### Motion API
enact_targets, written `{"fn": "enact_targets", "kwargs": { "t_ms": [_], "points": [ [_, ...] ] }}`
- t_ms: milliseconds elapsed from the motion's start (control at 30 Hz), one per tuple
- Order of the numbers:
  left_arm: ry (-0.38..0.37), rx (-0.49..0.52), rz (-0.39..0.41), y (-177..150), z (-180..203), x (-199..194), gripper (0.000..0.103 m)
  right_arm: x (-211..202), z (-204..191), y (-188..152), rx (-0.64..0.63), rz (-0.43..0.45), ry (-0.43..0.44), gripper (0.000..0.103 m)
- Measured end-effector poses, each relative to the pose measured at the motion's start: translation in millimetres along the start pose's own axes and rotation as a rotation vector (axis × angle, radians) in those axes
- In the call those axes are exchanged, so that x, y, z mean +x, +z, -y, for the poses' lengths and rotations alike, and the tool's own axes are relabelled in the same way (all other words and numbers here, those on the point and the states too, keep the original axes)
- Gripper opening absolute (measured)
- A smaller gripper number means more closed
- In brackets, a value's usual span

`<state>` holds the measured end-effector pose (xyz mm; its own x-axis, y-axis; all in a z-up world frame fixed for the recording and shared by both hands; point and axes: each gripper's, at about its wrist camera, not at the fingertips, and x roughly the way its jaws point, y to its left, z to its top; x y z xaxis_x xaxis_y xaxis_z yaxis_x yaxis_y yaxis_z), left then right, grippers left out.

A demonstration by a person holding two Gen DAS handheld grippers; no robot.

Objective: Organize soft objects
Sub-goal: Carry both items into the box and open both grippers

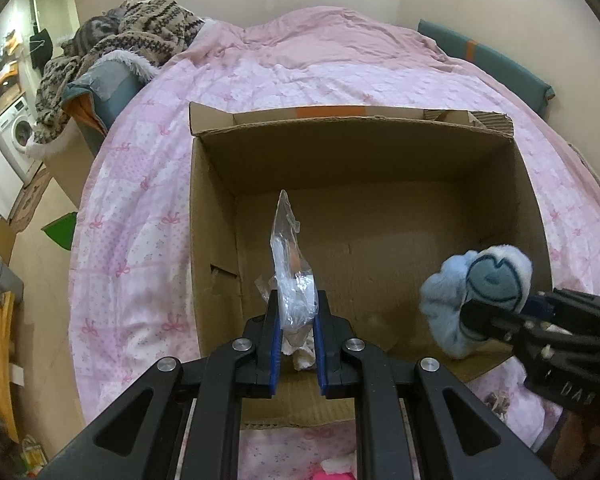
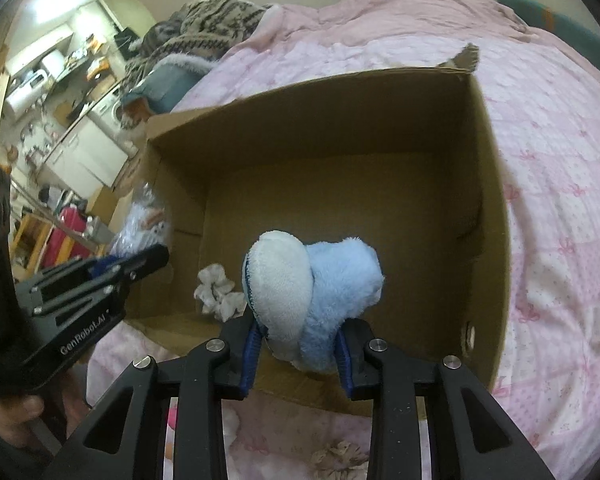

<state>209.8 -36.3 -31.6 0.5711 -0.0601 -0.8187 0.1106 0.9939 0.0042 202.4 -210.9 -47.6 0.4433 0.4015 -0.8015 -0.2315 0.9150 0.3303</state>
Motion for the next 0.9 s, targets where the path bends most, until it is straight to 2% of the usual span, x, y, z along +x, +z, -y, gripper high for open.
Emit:
{"fn": "enact_targets", "kwargs": {
  "t_ms": [467,533,633,767,900],
  "points": [
    [0.002,-0.009,0.0,0.0,-2.6,-1.1,0.013,-0.6,0.7,-3.4,-0.01,0.001,-0.014,0.036],
    [-0.002,-0.008,-0.003,-0.4,-2.6,-0.8,0.013,-1.1,1.1,-2.5,-0.007,0.005,-0.023,0.044],
    [0.0,0.002,-0.006,-0.9,-0.7,-1.0,0.013,-2.7,3.1,-3.4,0.0,0.017,-0.047,0.048],
    [-0.012,0.01,-0.002,-1.7,1.9,-1.9,0.013,-6.8,4.8,-1.5,0.011,0.04,-0.052,0.061],
    [-0.014,0.016,-0.002,-2.1,3.6,-1.9,0.014,-13.3,6.9,0.3,0.017,0.071,-0.062,0.069]
  ]
}}
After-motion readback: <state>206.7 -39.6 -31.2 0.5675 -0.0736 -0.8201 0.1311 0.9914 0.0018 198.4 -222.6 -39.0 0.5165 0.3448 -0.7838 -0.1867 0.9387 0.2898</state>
